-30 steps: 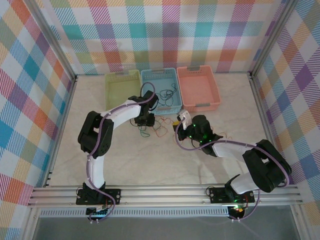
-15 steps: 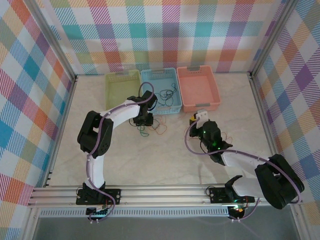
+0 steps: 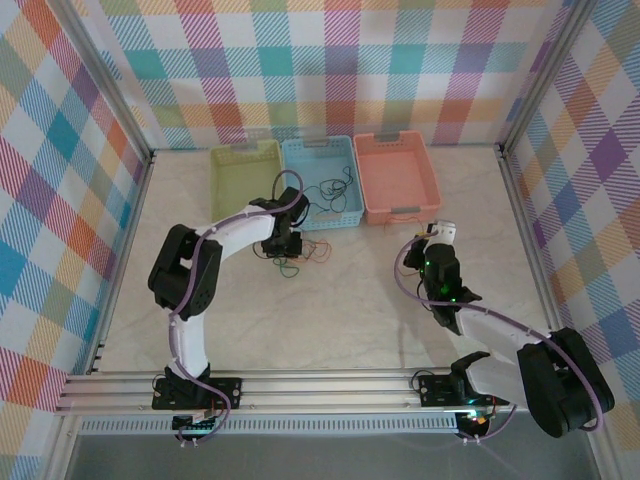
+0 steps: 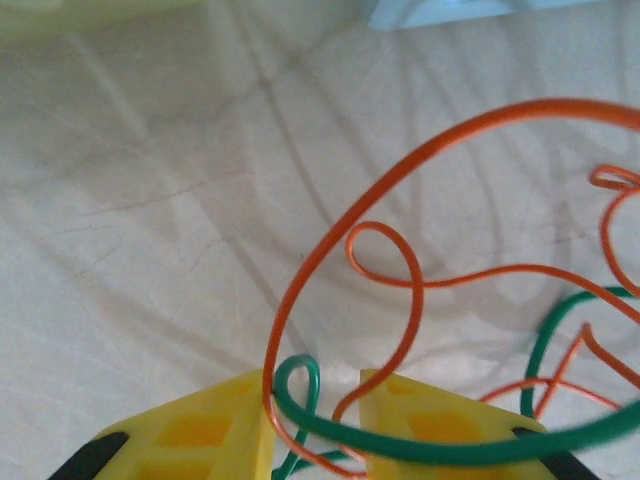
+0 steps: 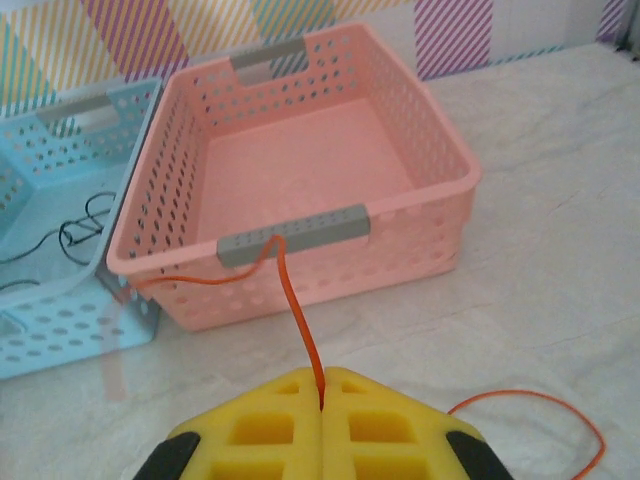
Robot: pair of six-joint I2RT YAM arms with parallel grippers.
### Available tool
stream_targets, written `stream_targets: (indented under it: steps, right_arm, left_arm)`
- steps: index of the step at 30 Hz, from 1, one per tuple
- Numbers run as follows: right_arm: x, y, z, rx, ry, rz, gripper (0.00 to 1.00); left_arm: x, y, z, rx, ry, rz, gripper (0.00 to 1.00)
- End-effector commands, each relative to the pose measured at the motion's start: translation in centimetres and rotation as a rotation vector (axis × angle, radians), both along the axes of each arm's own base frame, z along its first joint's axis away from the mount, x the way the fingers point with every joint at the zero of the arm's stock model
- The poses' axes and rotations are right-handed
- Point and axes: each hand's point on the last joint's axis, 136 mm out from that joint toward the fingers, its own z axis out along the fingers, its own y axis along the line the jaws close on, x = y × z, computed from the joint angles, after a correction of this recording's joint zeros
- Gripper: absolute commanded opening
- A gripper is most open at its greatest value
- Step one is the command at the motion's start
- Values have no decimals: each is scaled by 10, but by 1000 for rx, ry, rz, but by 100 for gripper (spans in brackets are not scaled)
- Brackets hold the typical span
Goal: Untangle the cables
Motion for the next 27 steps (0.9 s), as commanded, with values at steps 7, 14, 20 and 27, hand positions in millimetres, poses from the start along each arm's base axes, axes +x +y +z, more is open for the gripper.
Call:
stream_targets:
  steps: [7,14,20,27]
  right_arm:
    - [2,49,36,73,-53,255,0]
    - [-18,80,125,175,-197,450,0]
    - [-19,111,225,256,-336,588,0]
    - [15,155,324,313,-445,684,0]
  left_arm:
    - [3,-3,30,-98,-95,37,29]
    - [2,-3,44,-147,-161,61,29]
    - [0,5,61,-175,-251,95,31]
    - [2,28,67,-126,-327,177,31]
